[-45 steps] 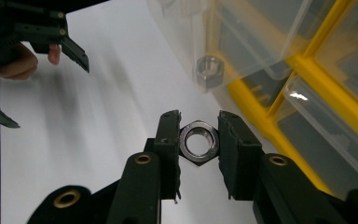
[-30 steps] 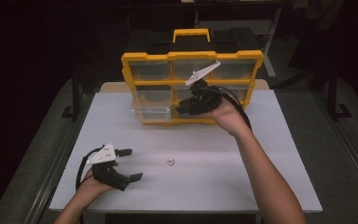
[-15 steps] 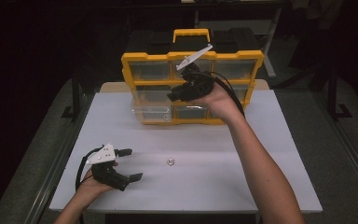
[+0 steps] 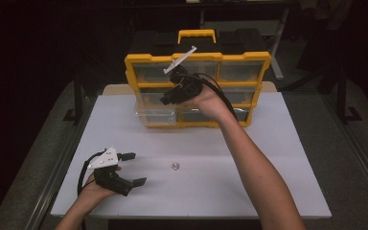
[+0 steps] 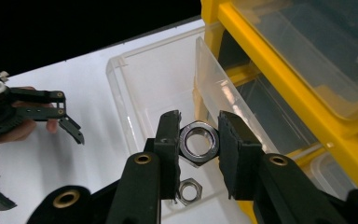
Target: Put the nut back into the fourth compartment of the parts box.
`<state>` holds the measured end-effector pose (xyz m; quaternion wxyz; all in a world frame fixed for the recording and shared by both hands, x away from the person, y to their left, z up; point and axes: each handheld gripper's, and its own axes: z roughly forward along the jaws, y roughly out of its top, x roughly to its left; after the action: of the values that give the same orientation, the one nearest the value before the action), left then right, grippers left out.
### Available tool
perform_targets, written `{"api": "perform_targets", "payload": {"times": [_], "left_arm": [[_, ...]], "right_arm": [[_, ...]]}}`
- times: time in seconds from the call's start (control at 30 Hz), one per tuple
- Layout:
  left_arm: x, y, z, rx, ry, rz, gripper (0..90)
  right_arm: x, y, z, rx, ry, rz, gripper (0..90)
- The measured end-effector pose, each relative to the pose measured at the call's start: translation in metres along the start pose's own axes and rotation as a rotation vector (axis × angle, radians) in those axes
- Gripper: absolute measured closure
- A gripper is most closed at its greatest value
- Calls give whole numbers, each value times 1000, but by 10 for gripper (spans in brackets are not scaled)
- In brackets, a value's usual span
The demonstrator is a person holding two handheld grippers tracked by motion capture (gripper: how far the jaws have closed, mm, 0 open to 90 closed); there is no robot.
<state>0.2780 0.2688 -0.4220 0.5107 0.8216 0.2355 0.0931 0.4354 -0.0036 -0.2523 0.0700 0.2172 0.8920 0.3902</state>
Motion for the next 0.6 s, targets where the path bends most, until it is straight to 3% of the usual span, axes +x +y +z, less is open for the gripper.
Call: {"api": "perform_targets", "payload": {"times": [0.2, 0.23, 0.27, 0.33, 0.47, 0.5, 0.6], "left_arm": [[0, 0, 1, 3, -2, 5, 11], [0, 0, 0, 3, -2, 3, 11], [0, 0, 0, -1, -2, -2, 11], [1, 0, 0, 1, 1, 5, 11], [0, 0, 0, 3, -1, -1, 11], [0, 0, 0, 4, -1, 5, 11], [0, 0, 1, 4, -1, 5, 11]], "right_arm": [[-3, 0, 10, 27, 0, 2, 683], [-3, 0, 11, 20, 0, 8, 614], [-3, 0, 11, 20, 0, 8, 614], [-3, -1, 7, 0, -2, 24, 523], [-4, -2, 1, -22, -3, 4, 465], [-2, -4, -6, -35, -2, 32, 434], [-2, -8, -12, -52, -1, 33, 402]]}}
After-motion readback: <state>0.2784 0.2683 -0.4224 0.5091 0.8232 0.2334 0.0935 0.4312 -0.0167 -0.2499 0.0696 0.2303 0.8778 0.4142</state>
